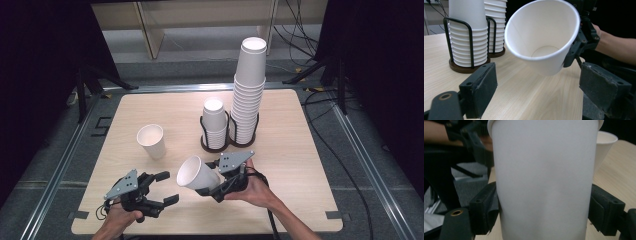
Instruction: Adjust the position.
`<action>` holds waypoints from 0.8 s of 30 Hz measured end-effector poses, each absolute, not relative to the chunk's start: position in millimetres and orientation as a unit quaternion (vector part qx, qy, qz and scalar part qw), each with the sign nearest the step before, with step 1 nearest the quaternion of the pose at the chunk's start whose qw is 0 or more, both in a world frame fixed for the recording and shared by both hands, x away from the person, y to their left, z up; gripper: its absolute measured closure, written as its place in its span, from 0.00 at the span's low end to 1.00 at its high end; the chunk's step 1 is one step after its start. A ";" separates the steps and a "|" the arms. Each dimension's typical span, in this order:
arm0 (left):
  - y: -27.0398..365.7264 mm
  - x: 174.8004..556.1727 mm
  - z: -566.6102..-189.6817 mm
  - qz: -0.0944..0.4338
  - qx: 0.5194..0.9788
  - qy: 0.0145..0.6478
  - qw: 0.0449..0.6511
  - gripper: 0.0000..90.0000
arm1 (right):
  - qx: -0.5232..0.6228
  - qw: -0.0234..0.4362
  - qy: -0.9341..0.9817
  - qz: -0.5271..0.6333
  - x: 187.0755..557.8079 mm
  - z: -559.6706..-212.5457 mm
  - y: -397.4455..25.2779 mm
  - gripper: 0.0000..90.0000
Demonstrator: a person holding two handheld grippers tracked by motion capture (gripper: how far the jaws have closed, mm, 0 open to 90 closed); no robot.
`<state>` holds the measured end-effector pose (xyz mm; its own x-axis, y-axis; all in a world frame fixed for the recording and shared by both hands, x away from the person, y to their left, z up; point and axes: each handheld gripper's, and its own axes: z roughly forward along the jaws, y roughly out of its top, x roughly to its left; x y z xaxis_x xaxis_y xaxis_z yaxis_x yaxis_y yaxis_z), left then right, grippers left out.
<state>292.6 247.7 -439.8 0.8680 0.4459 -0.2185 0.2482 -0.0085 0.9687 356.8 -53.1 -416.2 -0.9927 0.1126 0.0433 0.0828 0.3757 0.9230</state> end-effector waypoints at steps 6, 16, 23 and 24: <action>246.2 290.6 -438.7 0.081 0.707 0.251 0.656 0.16 | 0.049 0.000 0.828 0.558 351.4 -421.8 -43.5 0.23; 239.4 289.2 -438.5 0.078 0.704 0.247 0.661 0.13 | 0.037 -0.013 0.820 0.572 346.5 -427.6 -27.0 0.23; 236.1 287.9 -437.6 0.085 0.700 0.251 0.663 0.09 | 0.024 -0.013 0.817 0.576 344.8 -429.8 -18.0 0.23; 235.6 287.8 -437.6 0.085 0.698 0.252 0.664 0.09 | 0.029 -0.018 0.819 0.573 343.6 -429.6 -17.3 0.23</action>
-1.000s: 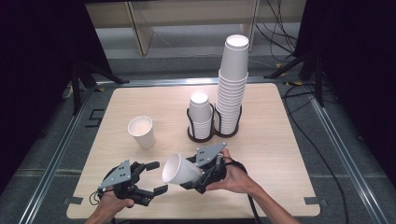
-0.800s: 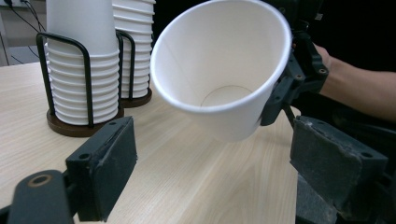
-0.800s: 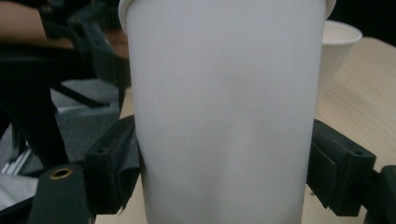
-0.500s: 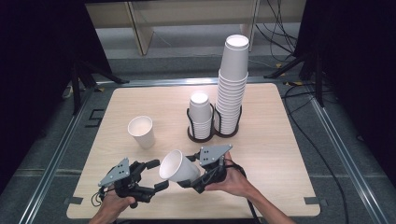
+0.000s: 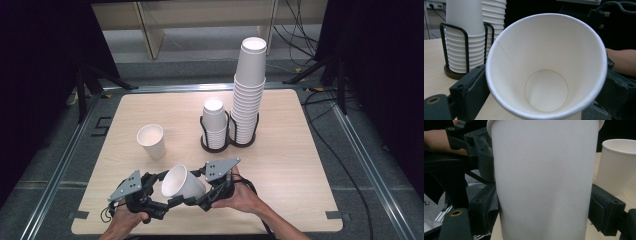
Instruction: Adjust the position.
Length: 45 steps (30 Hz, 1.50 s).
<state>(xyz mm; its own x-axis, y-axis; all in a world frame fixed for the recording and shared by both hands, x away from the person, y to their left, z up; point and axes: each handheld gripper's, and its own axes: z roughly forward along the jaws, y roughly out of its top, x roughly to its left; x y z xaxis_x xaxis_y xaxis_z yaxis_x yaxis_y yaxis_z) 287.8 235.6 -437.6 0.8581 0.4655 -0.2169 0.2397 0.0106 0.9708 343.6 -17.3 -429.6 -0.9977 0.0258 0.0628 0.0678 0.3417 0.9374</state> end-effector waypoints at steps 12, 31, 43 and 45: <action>235.2 288.2 -436.4 0.085 0.690 0.263 0.669 0.09 | -0.027 0.016 -0.813 -0.582 342.9 -433.3 -9.9 0.23; 263.4 295.8 -434.9 0.166 0.723 0.311 0.594 0.13 | -0.106 -0.004 -0.818 -0.565 359.0 -433.8 -52.2 0.18; 278.4 303.1 -441.4 0.225 0.743 0.349 0.525 0.13 | -0.190 -0.065 -0.828 -0.524 373.1 -440.1 -89.7 0.20; 280.5 304.3 -442.6 0.227 0.741 0.358 0.521 0.13 | -0.198 -0.075 -0.827 -0.521 375.1 -441.1 -95.6 0.20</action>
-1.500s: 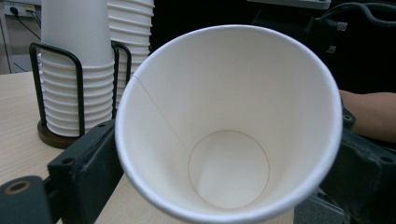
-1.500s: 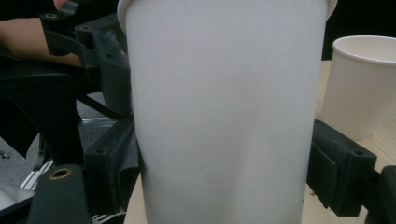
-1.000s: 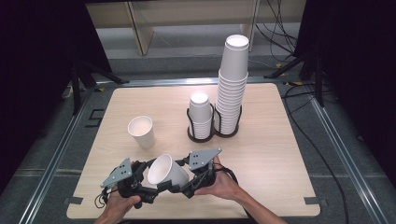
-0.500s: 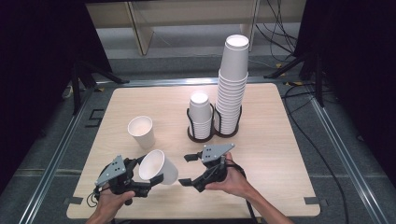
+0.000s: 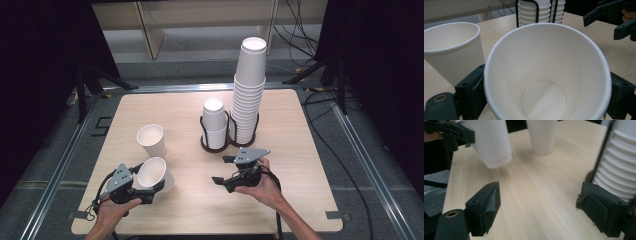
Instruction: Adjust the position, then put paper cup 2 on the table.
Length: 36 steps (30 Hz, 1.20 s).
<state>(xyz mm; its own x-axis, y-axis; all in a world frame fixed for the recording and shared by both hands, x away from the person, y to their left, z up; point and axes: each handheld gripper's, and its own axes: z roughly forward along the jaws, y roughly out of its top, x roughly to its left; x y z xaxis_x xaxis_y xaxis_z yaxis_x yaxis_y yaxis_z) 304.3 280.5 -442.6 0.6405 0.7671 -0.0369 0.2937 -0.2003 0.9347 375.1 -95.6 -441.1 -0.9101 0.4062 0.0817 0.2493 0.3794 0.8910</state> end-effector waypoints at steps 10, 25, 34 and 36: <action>289.9 308.4 -447.4 0.242 0.737 0.387 0.498 0.13 | 0.263 0.096 0.826 0.490 372.0 -445.5 -124.4 0.20; 300.6 312.6 -451.4 0.251 0.740 0.405 0.474 0.12 | 0.267 0.106 0.829 0.480 365.5 -448.1 -134.6 0.20; 307.1 316.0 -454.0 0.257 0.741 0.407 0.469 0.12 | 0.268 0.097 0.829 0.481 365.2 -448.7 -133.4 0.21; 309.0 317.1 -456.0 0.257 0.741 0.412 0.464 0.12 | 0.275 0.095 0.828 0.479 364.3 -448.1 -133.5 0.21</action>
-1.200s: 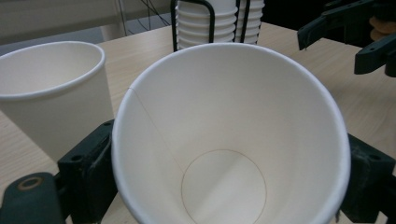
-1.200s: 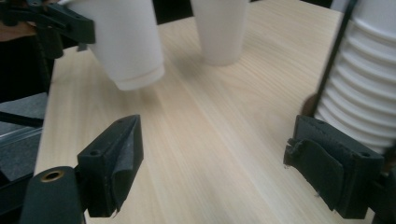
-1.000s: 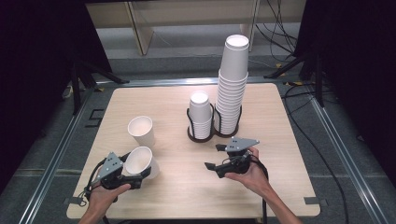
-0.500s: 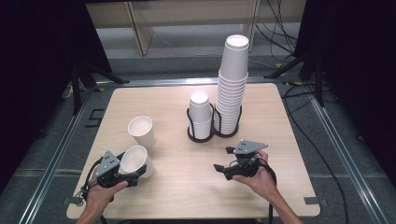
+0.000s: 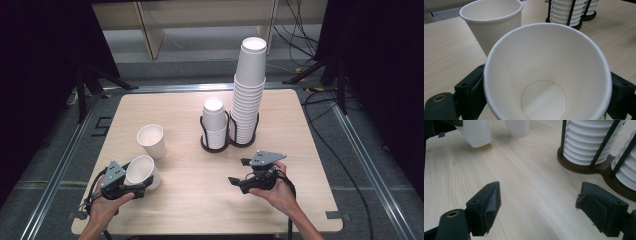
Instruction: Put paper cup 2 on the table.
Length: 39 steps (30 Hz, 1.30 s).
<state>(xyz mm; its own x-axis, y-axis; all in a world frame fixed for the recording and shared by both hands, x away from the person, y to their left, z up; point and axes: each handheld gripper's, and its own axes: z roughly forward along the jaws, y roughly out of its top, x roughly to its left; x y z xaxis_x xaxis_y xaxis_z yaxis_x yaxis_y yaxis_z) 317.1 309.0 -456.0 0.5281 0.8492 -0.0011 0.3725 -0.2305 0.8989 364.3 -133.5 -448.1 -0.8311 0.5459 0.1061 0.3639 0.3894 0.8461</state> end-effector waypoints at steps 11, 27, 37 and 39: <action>309.0 321.2 -464.7 0.269 0.743 0.419 0.447 0.12 | 0.267 0.094 0.827 0.486 365.2 -447.3 -134.2 0.21; 314.4 320.1 -476.2 0.272 0.741 0.415 0.452 0.14 | 0.263 0.087 0.829 0.486 364.0 -448.1 -131.8 0.21; 323.6 314.0 -486.4 0.255 0.759 0.410 0.436 0.16 | 0.258 0.083 0.831 0.485 363.9 -448.2 -129.6 0.21; 326.0 311.5 -488.4 0.251 0.761 0.412 0.433 0.16 | 0.259 0.081 0.831 0.486 363.7 -448.0 -129.4 0.21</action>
<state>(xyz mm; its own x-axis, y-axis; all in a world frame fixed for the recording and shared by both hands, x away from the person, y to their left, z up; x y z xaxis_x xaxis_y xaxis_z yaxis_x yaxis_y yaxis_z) 311.5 326.0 -488.4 0.5350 0.8445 0.0247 0.4102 -0.2852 0.8662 363.7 -129.4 -448.0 -0.8525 0.5094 0.1175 0.3520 0.3930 0.8495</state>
